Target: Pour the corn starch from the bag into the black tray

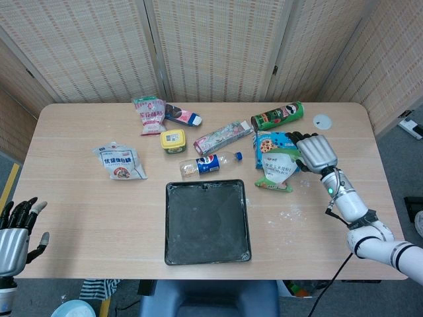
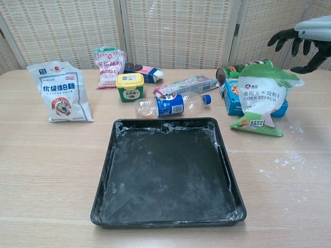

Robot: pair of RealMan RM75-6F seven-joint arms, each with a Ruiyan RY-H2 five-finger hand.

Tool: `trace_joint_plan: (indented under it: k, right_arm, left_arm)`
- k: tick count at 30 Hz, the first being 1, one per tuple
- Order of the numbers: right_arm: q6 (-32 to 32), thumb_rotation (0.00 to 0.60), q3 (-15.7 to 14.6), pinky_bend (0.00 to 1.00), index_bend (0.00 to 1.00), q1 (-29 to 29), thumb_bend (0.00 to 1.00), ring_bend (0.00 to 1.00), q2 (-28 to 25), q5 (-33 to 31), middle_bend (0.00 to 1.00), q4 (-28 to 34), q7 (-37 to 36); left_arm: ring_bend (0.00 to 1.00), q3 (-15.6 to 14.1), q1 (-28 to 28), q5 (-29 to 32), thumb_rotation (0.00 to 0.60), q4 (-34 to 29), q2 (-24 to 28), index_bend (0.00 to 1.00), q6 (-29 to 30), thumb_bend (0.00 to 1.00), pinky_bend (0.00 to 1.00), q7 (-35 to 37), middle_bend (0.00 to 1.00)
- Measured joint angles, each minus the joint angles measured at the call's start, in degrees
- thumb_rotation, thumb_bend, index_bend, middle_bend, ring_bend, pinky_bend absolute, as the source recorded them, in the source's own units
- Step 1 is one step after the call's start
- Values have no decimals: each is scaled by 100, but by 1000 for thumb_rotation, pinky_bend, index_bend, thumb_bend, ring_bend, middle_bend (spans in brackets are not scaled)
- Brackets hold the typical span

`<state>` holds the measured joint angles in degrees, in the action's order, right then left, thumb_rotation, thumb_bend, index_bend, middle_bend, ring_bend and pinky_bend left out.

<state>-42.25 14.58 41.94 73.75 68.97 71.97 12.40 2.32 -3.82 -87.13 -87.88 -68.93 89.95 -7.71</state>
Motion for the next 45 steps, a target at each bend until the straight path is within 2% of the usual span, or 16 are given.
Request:
trace_joint_plan:
  k: [8,23,30,37,45]
  right_arm:
    - [408,600,-147,365,229,333,404,343,435,-84,248,-723,-23]
    - [940,600,-253,414,368,652,405,447,1005,-341,372,-1733,-519]
    - [999,600,-291,445,482,624,410,502,975,-327,453,-1635,-839]
    - [910,600,-336,479,628,500,509,606,803,-291,562,-1336,-1057]
    - [892,600,-307,521,689,353,560,720,471,-589,609,-687,-1186]
  left_arm:
    - [140,-8,36,-42,600,45,-42,198,66,460,17,-180,132]
    - [147,-57,125,-80,600,25,34,201,98,460,17,-60,132]
    - [148,-62,125,-76,600,62,32,202,45,461,17,2,132]
    - [149,-81,107,-117,600,78,30,203,-1,459,17,130,132]
    - [152,-112,82,-177,600,129,46,203,-62,459,17,272,132]
